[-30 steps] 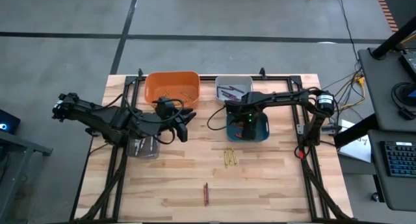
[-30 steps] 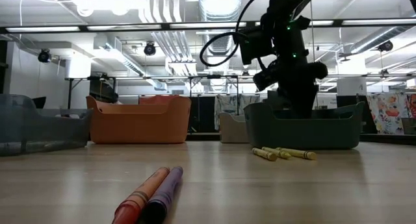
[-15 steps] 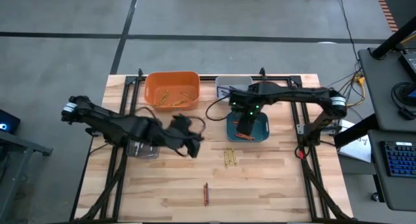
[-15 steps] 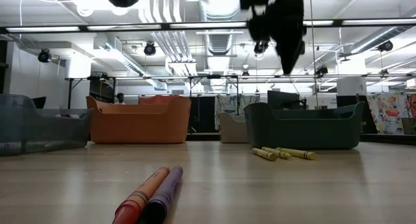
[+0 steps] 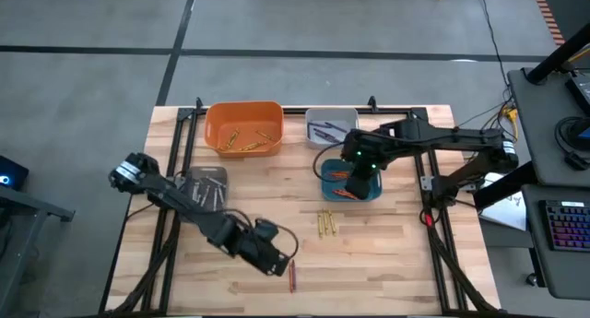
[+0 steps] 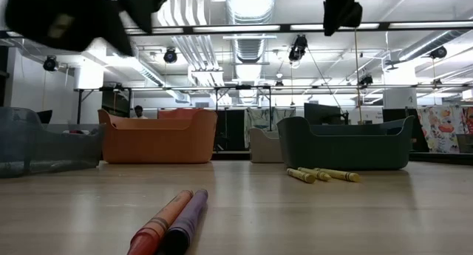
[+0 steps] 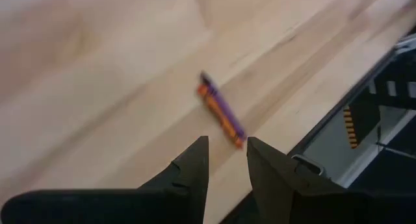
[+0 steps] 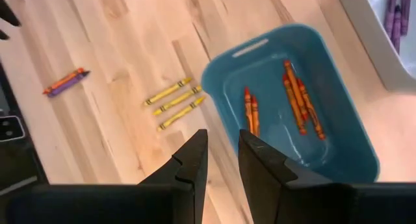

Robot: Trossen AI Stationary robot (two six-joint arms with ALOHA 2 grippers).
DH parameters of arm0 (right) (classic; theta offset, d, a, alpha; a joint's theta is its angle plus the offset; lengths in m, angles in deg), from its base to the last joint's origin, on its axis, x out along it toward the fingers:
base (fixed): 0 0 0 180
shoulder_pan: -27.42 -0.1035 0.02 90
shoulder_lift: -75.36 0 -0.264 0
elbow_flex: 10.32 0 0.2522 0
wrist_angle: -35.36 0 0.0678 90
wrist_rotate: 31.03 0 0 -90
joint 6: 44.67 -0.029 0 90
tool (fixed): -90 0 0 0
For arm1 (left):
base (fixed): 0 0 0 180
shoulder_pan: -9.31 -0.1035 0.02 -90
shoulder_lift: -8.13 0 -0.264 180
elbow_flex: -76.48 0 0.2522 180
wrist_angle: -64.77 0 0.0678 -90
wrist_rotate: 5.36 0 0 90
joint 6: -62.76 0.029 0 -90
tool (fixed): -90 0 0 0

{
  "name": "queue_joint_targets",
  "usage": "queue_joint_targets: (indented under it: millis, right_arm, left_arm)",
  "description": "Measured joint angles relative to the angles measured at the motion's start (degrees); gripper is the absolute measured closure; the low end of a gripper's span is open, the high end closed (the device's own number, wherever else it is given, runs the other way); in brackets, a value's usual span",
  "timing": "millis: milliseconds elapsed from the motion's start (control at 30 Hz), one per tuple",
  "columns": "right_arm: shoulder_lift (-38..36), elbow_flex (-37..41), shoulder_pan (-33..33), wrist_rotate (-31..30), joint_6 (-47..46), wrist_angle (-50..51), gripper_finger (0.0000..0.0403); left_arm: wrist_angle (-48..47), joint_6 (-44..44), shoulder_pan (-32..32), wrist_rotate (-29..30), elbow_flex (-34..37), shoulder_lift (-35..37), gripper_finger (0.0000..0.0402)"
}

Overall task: Sort crayons
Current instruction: Put the orange crayon into the blue bin

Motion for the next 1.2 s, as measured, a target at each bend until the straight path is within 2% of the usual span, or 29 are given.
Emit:
queue_joint_targets:
  millis: [200,300,533,667,800,1033,1200]
  right_arm:
    - [-0.4,0.0,-3.4,-3.9,0.0,-1.4,0.0324]
    - [-0.1,0.0,-4.7,-4.2,0.0,-1.7,0.0324]
    - [0.4,0.9,-7.4,-8.2,0.0,-2.7,0.0323]
    - [0.4,2.2,-8.6,-8.3,-0.2,-3.6,0.0323]
    - [0.4,3.1,-9.1,-8.3,-0.5,-4.0,0.0323]
    - [0.4,3.4,-9.2,-8.4,-0.6,-4.4,0.0323]
    - [0.4,3.4,-9.2,-8.5,-0.6,-4.7,0.0323]
  left_arm:
    - [0.6,-12.8,3.7,0.2,0.0,-3.4,0.0314]
    - [2.9,-17.7,4.6,2.2,0.0,-5.1,0.0314]
    - [11.5,-23.3,5.1,6.1,0.0,-9.1,0.0314]
    - [14.5,-25.2,5.1,7.7,-0.3,-10.9,0.0314]
    - [10.9,-25.2,4.9,7.7,-3.1,-13.1,0.0314]
    - [-2.9,-25.8,4.2,7.7,-12.4,-19.9,0.0314]
    - [-5.2,-23.1,3.5,6.6,-20.1,-26.3,0.0314]
